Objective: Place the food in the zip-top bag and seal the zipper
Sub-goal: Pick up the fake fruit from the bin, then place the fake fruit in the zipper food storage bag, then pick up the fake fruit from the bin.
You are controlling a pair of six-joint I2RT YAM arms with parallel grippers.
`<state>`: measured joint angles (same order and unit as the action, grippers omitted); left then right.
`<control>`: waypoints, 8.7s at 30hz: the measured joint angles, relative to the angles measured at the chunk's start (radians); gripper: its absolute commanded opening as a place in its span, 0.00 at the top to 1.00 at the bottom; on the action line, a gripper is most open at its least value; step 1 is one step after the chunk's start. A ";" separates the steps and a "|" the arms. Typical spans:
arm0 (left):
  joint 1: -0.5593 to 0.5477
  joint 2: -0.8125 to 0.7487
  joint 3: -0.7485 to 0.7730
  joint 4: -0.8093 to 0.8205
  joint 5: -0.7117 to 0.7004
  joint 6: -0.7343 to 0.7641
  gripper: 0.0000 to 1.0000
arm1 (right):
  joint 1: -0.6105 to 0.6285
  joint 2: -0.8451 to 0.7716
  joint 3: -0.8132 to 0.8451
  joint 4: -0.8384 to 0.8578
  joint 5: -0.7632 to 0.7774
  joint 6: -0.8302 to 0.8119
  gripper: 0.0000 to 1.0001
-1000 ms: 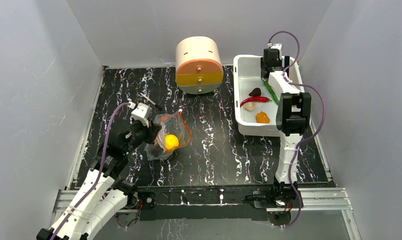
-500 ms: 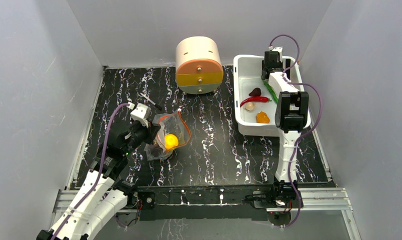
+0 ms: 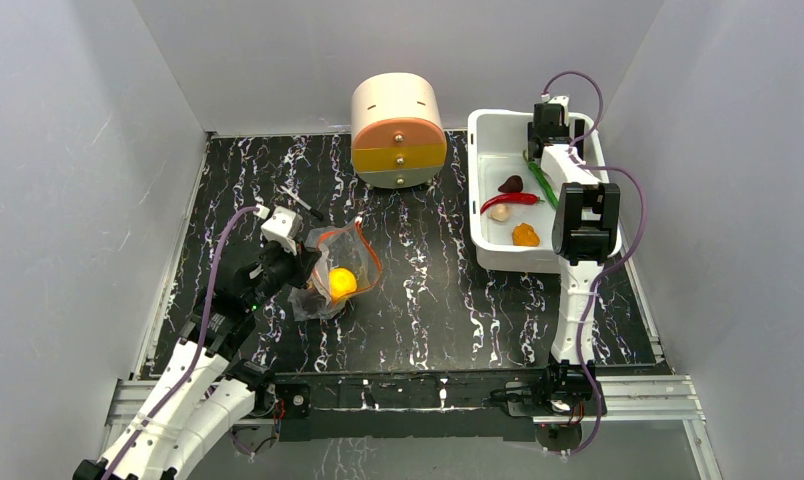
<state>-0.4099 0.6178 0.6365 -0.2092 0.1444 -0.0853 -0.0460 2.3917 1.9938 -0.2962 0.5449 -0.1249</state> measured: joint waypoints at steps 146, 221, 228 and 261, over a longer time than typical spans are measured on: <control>-0.022 0.087 0.224 -0.105 0.288 -0.381 1.00 | 1.139 -0.967 -0.965 0.401 -0.288 0.389 0.31; -0.024 -0.016 0.003 0.019 0.100 -0.020 1.00 | 0.115 -0.492 -0.514 -0.150 -0.365 0.140 0.43; -0.024 -0.024 0.003 0.019 0.096 -0.016 1.00 | 0.099 -0.369 -0.372 -0.146 -0.424 0.153 0.39; -0.025 -0.043 0.003 0.022 0.075 -0.003 1.00 | 0.086 -0.166 -0.214 -0.179 -0.431 0.230 0.58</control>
<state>-0.4351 0.5743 0.6392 -0.1875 0.2195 -0.0887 0.0399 2.2253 1.7802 -0.4751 0.1139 0.1047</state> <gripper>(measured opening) 0.010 0.462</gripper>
